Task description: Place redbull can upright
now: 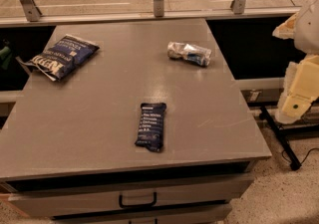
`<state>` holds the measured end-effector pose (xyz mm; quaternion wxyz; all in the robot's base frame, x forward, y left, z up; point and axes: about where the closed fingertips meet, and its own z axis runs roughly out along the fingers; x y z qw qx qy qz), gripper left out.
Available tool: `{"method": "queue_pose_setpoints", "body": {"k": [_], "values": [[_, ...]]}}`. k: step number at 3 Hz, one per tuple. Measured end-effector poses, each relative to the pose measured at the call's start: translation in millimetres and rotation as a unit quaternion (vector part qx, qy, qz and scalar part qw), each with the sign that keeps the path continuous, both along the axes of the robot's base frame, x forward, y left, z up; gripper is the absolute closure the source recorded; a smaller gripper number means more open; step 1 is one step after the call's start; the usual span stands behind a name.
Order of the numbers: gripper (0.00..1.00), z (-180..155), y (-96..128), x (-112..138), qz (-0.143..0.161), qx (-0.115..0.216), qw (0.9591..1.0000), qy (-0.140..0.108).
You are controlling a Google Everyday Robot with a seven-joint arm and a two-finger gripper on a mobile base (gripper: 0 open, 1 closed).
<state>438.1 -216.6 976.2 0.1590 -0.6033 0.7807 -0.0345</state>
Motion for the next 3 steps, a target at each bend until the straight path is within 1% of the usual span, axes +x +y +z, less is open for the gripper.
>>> {"method": "queue_pose_setpoints", "body": {"k": [1, 2, 3], "values": [[0.0, 0.0, 0.0, 0.1, 0.0, 0.0, 1.0, 0.0], [0.0, -3.8, 12.0, 34.1, 0.016, 0.022, 0.9996, -0.01], [0.0, -14.8, 34.8, 93.1, 0.031, 0.04, 0.9982, -0.033]]}}
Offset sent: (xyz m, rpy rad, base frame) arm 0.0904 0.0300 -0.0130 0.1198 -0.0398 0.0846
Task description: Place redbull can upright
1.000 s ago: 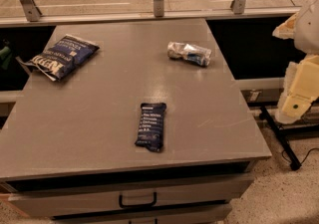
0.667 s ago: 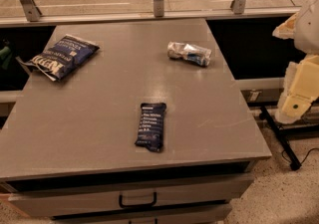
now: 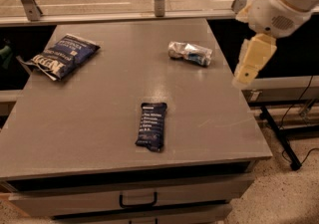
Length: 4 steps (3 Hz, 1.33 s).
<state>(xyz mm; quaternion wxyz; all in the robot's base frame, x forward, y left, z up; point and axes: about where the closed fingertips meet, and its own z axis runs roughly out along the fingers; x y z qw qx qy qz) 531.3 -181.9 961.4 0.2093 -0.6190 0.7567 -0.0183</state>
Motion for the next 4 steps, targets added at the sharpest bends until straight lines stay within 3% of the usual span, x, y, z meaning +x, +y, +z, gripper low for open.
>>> {"method": "queue_pose_setpoints", "body": {"k": [1, 2, 3, 4], "values": [[0.0, -15.7, 32.9, 63.3, 0.004, 0.004, 0.9995, -0.031], [0.0, -37.2, 60.5, 122.5, -0.011, 0.005, 0.9988, -0.047], [0.0, -61.7, 76.1, 167.0, -0.039, 0.017, 0.9987, -0.028], [0.0, -86.6, 90.1, 190.9, -0.058, 0.02, 0.9981, 0.006]]}}
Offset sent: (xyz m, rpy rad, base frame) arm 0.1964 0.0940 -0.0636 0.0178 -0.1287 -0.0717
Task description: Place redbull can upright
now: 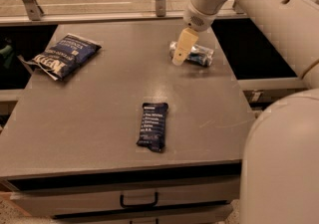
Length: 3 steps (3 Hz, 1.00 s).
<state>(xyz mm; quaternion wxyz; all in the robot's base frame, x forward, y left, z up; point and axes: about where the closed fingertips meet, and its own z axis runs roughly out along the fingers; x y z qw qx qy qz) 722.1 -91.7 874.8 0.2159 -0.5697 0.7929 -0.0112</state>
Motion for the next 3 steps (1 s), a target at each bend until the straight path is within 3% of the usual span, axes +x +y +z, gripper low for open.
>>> {"method": "queue_pose_setpoints", "body": {"k": [1, 2, 3], "values": [[0.18, -22.3, 4.2, 9.0, -0.019, -0.002, 0.9991, 0.039], [0.42, -31.8, 7.7, 11.7, -0.031, 0.004, 0.9975, 0.064], [0.65, -25.3, 15.8, 8.0, -0.026, 0.018, 0.997, 0.07]]}}
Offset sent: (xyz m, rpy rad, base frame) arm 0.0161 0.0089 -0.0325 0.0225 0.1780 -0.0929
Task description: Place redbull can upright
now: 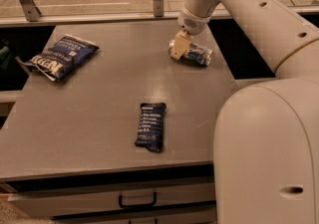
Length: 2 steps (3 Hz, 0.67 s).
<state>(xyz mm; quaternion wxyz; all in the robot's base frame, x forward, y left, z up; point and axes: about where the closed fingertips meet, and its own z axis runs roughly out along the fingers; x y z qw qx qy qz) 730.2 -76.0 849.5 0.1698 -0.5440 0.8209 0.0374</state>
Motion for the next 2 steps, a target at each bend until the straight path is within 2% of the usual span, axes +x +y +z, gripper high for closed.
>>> {"method": "queue_pose_setpoints", "body": {"k": [1, 2], "values": [[0.88, 21.3, 14.6, -15.8, 0.024, 0.038, 0.999, -0.003], [1.0, 65.6, 29.7, -36.3, 0.068, 0.107, 0.9914, -0.03]]}}
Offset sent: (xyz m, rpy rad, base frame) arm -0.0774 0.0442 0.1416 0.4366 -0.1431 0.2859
